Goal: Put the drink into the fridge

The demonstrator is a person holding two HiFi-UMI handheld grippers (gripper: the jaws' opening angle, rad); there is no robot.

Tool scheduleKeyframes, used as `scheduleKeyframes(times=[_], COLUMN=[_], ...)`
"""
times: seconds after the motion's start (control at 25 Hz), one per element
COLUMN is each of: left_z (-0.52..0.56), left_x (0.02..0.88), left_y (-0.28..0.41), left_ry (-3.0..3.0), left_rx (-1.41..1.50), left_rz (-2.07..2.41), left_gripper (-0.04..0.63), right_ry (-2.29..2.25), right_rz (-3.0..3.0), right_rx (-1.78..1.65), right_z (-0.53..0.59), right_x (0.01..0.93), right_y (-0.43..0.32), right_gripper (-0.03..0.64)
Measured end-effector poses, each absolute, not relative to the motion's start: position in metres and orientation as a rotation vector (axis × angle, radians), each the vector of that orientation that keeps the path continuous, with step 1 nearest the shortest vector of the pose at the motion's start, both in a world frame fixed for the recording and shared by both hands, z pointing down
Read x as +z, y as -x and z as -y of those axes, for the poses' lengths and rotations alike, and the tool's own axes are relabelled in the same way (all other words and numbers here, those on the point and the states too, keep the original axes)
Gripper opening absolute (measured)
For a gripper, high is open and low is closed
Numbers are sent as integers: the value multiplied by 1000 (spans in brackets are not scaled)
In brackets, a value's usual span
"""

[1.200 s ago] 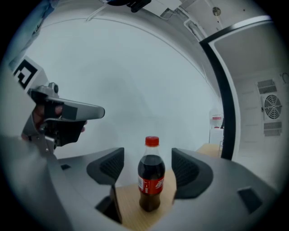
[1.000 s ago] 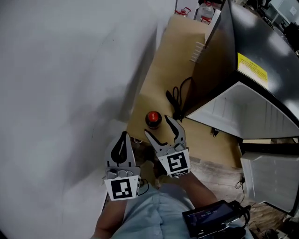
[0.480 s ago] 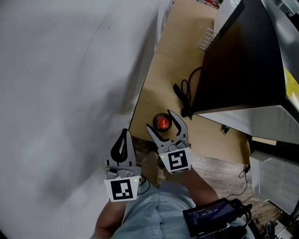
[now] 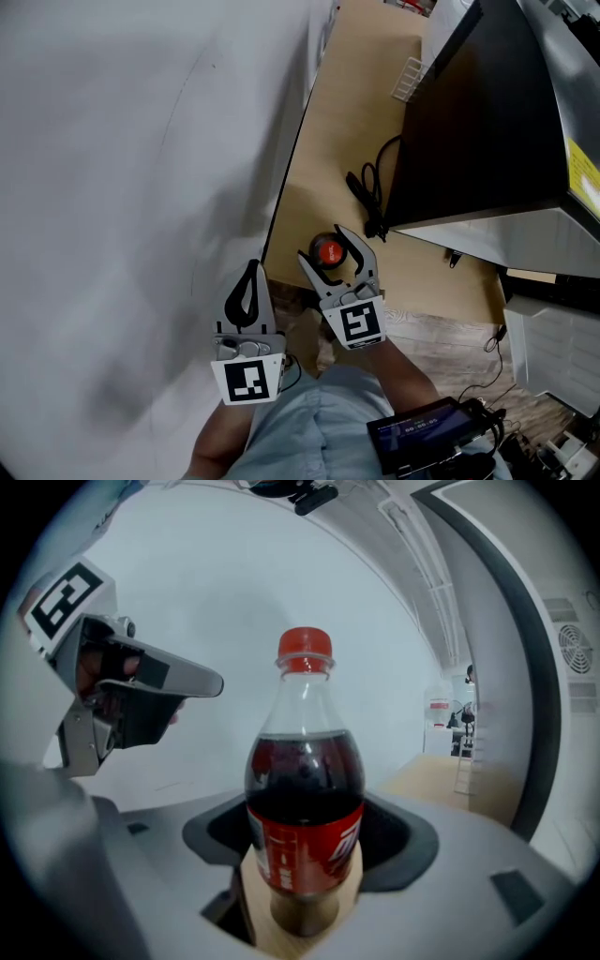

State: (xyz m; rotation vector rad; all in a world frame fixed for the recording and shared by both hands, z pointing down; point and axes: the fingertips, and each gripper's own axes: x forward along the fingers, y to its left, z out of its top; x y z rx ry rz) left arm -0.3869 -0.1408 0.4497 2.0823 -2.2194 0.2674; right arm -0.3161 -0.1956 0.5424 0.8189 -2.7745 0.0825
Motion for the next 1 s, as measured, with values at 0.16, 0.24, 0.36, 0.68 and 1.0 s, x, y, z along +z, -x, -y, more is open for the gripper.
scheduleKeyframes(times=[0.16,0.24,0.36,0.68,1.0], left_z=[141,147,161,187,201], left_x=[439,432,417,371,372], left_y=[385,382,374,344,285], left_ry=[-2113,-2145,-2217,-2422,-2594], left_rx=[256,228,170,84,29], left_rz=[2204,2195,2186,2103,1906], left_gripper=[9,9,9,9,9], right_ry=[-834,-858,-908,-1053,-1245], right_rz=[2793,2809,2828,2831,2774], right_rx=[86,63,37,-11,-10], right_z=[190,192,197,198,199], right_x=[521,505,477,422,411], right_y=[314,310,302,274,222], right_gripper=[308,310,310,309,310])
